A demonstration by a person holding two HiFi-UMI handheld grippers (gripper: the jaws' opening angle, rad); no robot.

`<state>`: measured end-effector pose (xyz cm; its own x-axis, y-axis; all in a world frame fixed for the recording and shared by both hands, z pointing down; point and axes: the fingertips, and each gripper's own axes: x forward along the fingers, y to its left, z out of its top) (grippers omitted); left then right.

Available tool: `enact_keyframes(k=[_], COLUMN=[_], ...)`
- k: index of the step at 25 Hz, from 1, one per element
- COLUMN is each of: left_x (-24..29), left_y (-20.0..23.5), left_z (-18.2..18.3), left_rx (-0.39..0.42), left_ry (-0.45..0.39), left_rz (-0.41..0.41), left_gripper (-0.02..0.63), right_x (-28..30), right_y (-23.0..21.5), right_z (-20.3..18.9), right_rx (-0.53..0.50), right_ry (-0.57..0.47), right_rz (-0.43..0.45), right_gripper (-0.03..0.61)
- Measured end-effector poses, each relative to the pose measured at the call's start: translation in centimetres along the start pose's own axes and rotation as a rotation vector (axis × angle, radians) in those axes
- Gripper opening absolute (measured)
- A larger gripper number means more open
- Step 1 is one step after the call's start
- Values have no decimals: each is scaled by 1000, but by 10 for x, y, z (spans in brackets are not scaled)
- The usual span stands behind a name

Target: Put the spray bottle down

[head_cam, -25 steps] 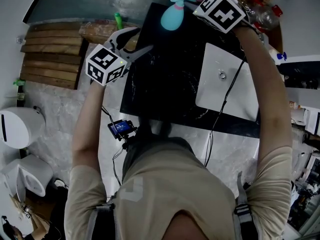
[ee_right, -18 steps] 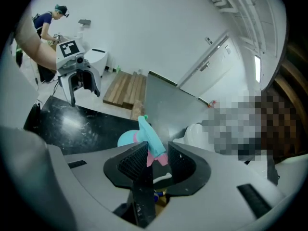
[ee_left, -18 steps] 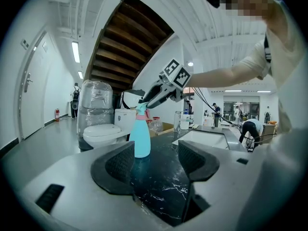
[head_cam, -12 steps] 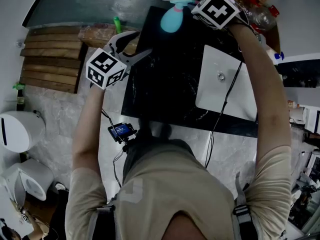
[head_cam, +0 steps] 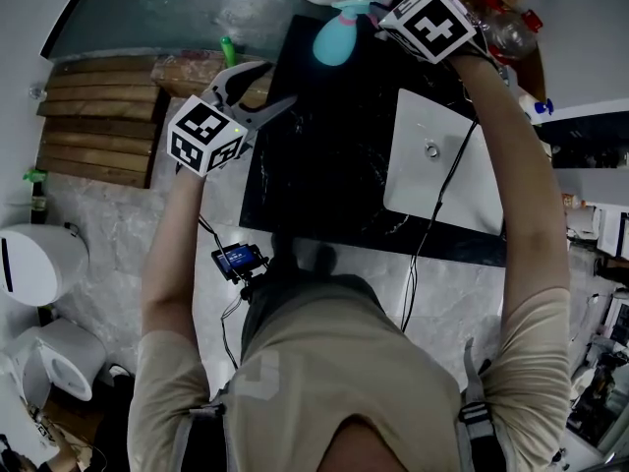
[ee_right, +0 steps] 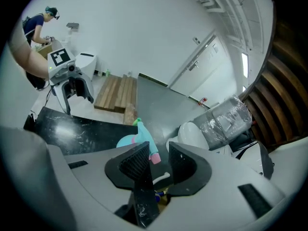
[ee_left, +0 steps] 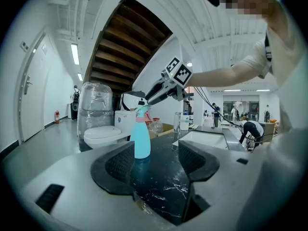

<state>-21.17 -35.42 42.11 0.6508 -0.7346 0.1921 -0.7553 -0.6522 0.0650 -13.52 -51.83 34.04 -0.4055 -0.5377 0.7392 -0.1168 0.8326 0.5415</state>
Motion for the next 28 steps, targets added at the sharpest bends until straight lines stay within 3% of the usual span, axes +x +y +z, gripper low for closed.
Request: enact_keyframes(k=[8,9,11,16,19,24,26,28], left_x=[-3,-4,-7,-18,-24,-37,-41,-44], left_y=[-5,-6,-9,-21,-26,-32,-33,-36], left_z=[21,25,31,44,48,51,48,51], left_rx=[15,13,6,-21,-18,-25,-24,-31], left_ry=[-41,-50,-68,-106,-108,-107,-88,-90], left_rz=[-3,-4,-10,-31,-34,-17,13,32], left_gripper=[284,284,284,284,273,167,49,20], right_x=[-45,-51,-65,-96,-115,-141,-150,-157], right_y=[20,26,41,94,117,150,162,169], right_z=[13,14,18,23,24,26,28,27], right_rx=[32,47,88,132,220,401,471,507], right_ry=[-146,-174,-236,-368,-454,-581,-631,-662], right_rz=[23,41,72,138,166,274,326,346], right_gripper=[110,108,46,34,34,34,34,34])
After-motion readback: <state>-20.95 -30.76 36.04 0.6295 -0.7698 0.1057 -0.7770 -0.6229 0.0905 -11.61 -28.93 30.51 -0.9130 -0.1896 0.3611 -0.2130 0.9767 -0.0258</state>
